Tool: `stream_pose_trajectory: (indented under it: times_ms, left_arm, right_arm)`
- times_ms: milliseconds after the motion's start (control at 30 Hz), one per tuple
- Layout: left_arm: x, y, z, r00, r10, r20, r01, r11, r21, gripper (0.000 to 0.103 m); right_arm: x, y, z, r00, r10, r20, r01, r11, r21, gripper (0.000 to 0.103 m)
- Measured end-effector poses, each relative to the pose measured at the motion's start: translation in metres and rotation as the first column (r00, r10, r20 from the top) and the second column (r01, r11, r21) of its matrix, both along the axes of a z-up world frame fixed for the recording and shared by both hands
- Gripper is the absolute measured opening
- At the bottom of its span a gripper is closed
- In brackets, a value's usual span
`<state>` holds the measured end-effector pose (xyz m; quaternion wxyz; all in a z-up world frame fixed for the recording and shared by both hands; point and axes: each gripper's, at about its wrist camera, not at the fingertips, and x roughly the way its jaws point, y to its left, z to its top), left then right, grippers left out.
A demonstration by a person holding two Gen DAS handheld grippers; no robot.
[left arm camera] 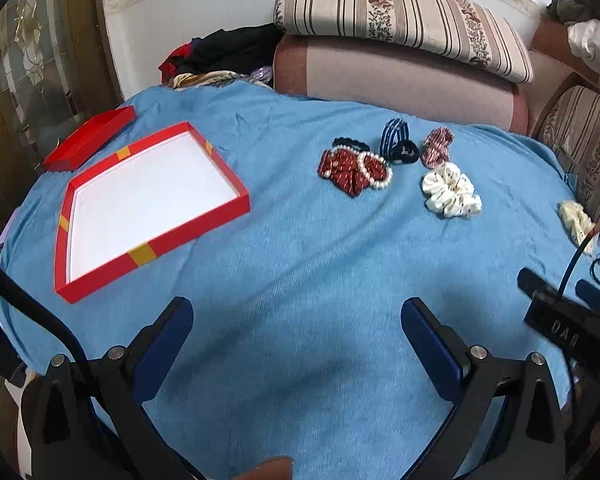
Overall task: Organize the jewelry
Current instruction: 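Move both tools toward the cluster of hair accessories on the sheet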
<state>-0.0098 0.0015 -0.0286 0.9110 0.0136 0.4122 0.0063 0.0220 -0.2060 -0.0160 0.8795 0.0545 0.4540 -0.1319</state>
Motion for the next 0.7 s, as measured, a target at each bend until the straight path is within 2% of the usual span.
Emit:
stream_pose_trajectory:
  times_ms: [133, 267, 333, 500, 700]
  left_arm:
    - [-0.017, -0.001, -0.009, 0.999, -0.007, -0.034, 0.008, 1.0, 0.022, 0.103]
    - [-0.04, -0.005, -0.016, 0.994, -0.057, -0.088, 0.06, 0.998, 0.033, 0.103]
    - [-0.049, -0.008, -0.016, 0.993, -0.086, -0.086, 0.09, 0.995, 0.039, 0.103]
    - [-0.061, 0.003, -0.002, 0.997, -0.06, -0.045, 0.059, 0.998, -0.029, 0.103]
    - [-0.063, 0.017, -0.002, 0.997, -0.024, -0.072, 0.016, 0.994, -0.107, 0.103]
  right_arm:
    - [-0.009, -0.003, 0.004, 1.0, -0.014, -0.002, 0.014, 1.0, 0.003, 0.098]
    - [-0.028, -0.002, 0.003, 0.999, -0.024, -0.024, 0.023, 1.0, -0.015, 0.098]
    - [-0.041, -0.002, -0.001, 0.999, -0.023, -0.047, 0.022, 1.0, -0.02, 0.098]
    - [-0.068, -0.003, -0.011, 0.993, -0.029, -0.111, 0.03, 1.0, 0.009, 0.098]
    - [-0.086, -0.005, -0.004, 0.995, -0.053, -0.088, 0.056, 0.998, 0.027, 0.098]
